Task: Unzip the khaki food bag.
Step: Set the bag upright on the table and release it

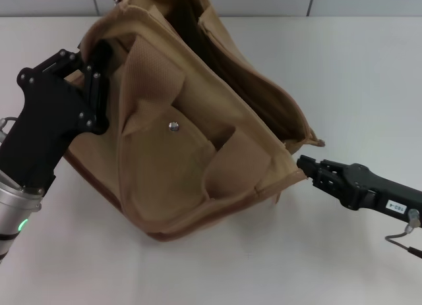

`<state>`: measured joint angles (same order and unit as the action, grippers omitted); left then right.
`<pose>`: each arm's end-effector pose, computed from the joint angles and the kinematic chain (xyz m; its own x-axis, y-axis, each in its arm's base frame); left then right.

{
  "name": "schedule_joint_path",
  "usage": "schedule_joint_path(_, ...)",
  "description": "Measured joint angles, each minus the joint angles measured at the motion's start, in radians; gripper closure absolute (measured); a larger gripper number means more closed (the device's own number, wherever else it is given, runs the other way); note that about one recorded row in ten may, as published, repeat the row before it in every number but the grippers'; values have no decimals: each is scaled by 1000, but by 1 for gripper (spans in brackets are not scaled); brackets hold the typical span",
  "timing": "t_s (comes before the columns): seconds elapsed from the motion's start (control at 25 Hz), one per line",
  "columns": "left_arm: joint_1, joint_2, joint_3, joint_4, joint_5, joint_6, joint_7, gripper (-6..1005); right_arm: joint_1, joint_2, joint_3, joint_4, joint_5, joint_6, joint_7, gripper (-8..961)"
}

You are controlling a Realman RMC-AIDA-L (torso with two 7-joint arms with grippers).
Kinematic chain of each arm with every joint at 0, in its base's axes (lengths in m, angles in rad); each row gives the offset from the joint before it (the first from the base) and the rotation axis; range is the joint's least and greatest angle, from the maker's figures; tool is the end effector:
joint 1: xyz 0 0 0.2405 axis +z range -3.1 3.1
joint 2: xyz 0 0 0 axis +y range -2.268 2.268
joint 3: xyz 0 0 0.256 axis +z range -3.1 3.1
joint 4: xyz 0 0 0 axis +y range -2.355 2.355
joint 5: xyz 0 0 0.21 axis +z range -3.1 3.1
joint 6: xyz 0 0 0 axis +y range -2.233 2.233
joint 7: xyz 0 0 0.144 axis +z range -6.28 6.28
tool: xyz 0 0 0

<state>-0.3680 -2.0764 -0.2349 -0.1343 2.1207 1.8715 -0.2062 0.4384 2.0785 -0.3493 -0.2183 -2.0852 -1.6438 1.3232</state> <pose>-0.2588 0.2454 -0.0149 0.4518 -0.4321 0.7805 0.5107 -0.5921 -0.6234 0.2931 0.2574 -0.0446 0.3793 -0.5957 -0.7080 -0.7192 -0.6712 0.1795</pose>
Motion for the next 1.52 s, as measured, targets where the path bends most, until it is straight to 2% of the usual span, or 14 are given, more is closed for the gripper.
schedule_joint_path(0.24,2,-1,-6,0,0,-18,-1,884,-53,0,21,-27,16,-2,-177,819)
schedule_joint_path(0.52,-3,-1,-6,-5,0,-39,-1,882,-76,7,52,40,102,40,-477,525)
schedule_joint_path(0.68,-7,-1,-6,-7,1,-47,-3,881,-57,8,59,95,141,73,-601,366)
schedule_joint_path(0.76,-8,-1,-5,-7,2,-51,-9,880,-39,8,55,110,142,92,-621,442)
schedule_joint_path(0.92,-9,-1,-6,-7,1,-55,-20,879,-17,9,56,145,144,112,-677,519)
schedule_joint_path(1.2,-9,-1,-6,-7,1,-56,-28,877,-6,9,61,167,148,122,-721,654)
schedule_joint_path(1.44,-13,-2,-6,-8,3,-61,-29,875,-8,9,66,180,172,118,-728,862)
schedule_joint_path(1.52,-13,-2,-2,-8,5,-68,-29,875,-11,9,71,184,206,112,-725,874)
